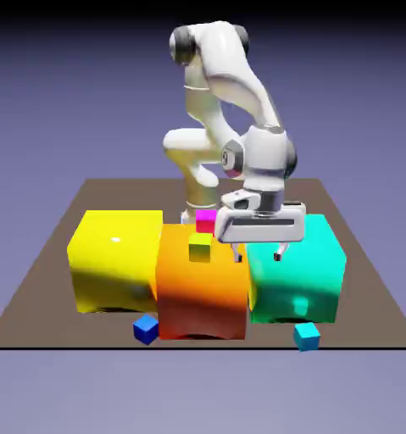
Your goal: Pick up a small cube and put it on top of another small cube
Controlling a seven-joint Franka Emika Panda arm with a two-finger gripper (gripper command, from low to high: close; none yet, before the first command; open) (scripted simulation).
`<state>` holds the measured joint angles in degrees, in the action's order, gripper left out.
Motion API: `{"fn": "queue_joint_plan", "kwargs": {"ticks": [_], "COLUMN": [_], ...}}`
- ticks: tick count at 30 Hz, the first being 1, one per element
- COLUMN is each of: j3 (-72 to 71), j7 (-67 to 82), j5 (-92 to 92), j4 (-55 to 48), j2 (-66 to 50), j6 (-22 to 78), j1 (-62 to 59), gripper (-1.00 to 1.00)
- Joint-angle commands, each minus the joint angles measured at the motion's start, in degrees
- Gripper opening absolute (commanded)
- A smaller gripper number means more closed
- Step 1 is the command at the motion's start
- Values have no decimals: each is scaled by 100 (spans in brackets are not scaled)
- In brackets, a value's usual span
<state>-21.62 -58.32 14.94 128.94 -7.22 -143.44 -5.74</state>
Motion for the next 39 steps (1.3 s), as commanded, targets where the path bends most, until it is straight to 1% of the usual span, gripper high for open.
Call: {"fn": "queue_joint_plan", "kwargs": {"ticks": [1, 21, 23, 26, 27, 28, 31, 39], "j3": [-113, -2365, -2427, -2095, -2095, -2095, -2414, -1022], "j7": [-83, -1735, -1781, -1947, -1947, -1947, -1717, -459], "j5": [78, 1633, 1677, 2021, 2021, 2021, 1648, 610], "j4": [-167, -3505, -3598, -3340, -3340, -3340, -3607, -3165], "j2": [-208, -4361, -4476, -4943, -4943, -4943, -4443, -2836], "j6": [159, 3343, 3431, 2748, 2748, 2748, 3414, 3798], "j1": [-40, -715, -734, -624, -624, -624, -719, -258], "gripper": [0, 0, 0, 0, -100, -100, -100, -100]}}
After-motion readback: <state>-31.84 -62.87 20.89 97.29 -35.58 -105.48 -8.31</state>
